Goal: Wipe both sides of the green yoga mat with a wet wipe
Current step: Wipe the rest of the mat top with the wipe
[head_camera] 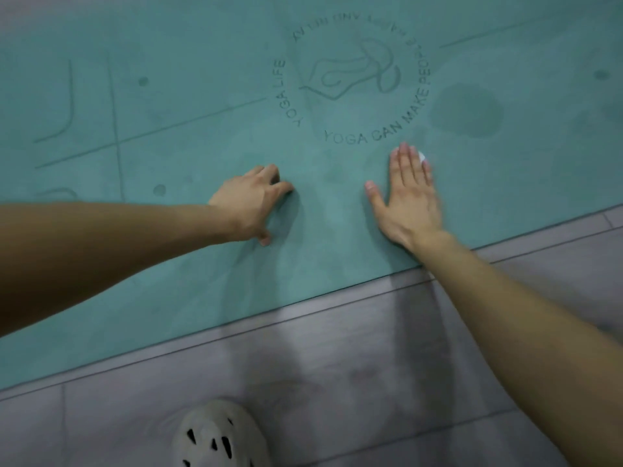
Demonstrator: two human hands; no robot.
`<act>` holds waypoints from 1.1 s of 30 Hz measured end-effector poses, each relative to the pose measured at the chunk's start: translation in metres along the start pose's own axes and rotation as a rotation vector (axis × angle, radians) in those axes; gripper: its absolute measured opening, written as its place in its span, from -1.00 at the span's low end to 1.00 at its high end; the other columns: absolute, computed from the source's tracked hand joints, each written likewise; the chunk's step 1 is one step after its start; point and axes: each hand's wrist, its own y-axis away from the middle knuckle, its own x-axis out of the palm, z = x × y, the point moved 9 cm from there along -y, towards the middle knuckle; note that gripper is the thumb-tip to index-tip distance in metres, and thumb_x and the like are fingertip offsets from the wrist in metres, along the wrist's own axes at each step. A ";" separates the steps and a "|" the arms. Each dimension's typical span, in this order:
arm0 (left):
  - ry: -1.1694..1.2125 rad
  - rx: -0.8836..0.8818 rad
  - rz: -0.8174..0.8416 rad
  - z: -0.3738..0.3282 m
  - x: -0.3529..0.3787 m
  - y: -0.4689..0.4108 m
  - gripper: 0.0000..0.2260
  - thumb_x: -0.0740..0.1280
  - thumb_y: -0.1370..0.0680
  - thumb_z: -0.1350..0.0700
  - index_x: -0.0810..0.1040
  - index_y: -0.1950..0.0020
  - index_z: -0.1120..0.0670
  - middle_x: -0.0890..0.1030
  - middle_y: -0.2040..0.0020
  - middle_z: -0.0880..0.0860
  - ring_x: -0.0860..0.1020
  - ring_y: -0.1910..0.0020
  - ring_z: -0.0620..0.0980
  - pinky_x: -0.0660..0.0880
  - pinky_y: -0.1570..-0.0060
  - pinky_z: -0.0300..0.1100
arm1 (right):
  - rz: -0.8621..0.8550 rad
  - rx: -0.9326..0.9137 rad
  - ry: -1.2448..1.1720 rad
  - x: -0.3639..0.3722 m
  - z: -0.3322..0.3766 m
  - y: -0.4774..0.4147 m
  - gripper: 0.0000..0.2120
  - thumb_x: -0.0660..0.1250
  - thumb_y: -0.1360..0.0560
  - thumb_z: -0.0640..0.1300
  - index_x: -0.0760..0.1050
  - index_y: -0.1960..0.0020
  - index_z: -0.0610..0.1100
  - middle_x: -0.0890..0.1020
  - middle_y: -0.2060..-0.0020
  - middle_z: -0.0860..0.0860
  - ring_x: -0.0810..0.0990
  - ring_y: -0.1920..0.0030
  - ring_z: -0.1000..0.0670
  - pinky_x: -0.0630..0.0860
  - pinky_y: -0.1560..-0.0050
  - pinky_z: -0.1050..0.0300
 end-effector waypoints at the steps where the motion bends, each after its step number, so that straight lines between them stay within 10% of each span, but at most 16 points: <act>1: 0.022 -0.029 -0.017 -0.001 0.002 0.004 -0.13 0.72 -0.25 -0.08 0.41 -0.47 -0.04 0.41 -0.30 0.06 0.43 -0.30 0.14 0.55 0.00 0.05 | -0.006 -0.050 -0.025 0.006 0.032 0.008 -0.18 -0.16 -0.67 0.34 -0.06 -0.71 -0.21 -0.04 -0.71 -0.12 -0.16 -0.70 -0.06 -0.16 -0.68 -0.08; 7: 0.192 -0.138 -0.015 0.014 0.028 0.046 -0.45 0.61 -0.39 -0.12 0.51 -0.26 0.06 0.42 -0.29 0.09 0.49 -0.26 0.18 0.55 -0.19 0.10 | 0.115 -0.773 -0.004 0.037 0.169 0.084 -0.27 -0.03 -0.71 0.28 0.03 -0.71 -0.15 0.06 -0.70 -0.05 -0.07 -0.70 -0.02 -0.06 -0.68 -0.07; 14: 0.333 -0.411 0.008 0.049 0.075 0.117 -0.02 0.59 -0.30 -0.37 0.27 -0.59 -0.06 0.27 -0.56 0.10 0.38 -0.48 0.22 0.42 -0.47 0.13 | 0.073 -0.186 0.022 0.008 0.060 -0.014 -0.17 -0.23 -0.66 0.37 -0.12 -0.72 -0.17 -0.10 -0.71 -0.09 -0.22 -0.69 -0.03 -0.22 -0.68 -0.06; 20: 0.366 -0.444 0.076 0.047 0.075 0.116 0.07 0.64 -0.28 -0.28 0.24 -0.65 0.05 0.24 -0.62 0.15 0.34 -0.55 0.22 0.34 -0.53 0.04 | 0.201 -0.888 -0.019 0.053 0.228 0.138 -0.23 -0.03 -0.68 0.32 0.12 -0.70 -0.17 0.13 -0.69 -0.06 -0.04 -0.70 -0.04 -0.05 -0.67 -0.08; 28: 0.242 -0.338 0.119 0.052 0.045 0.087 -0.11 0.63 -0.37 -0.21 0.31 -0.59 -0.02 0.36 -0.50 0.08 0.44 -0.43 0.21 0.49 -0.35 0.16 | 0.013 -0.140 0.007 0.013 0.051 0.042 -0.19 -0.20 -0.68 0.34 -0.07 -0.71 -0.21 -0.04 -0.71 -0.11 -0.15 -0.70 -0.06 -0.14 -0.68 -0.10; 33: 0.149 -0.253 0.130 0.029 0.038 0.064 -0.06 0.66 -0.35 -0.17 0.28 -0.61 -0.04 0.37 -0.45 0.12 0.42 -0.41 0.23 0.50 -0.33 0.11 | 0.141 -0.650 -0.087 0.051 0.183 0.151 -0.19 0.02 -0.68 0.33 0.04 -0.70 -0.22 0.03 -0.70 -0.10 -0.11 -0.70 -0.06 -0.01 -0.66 -0.11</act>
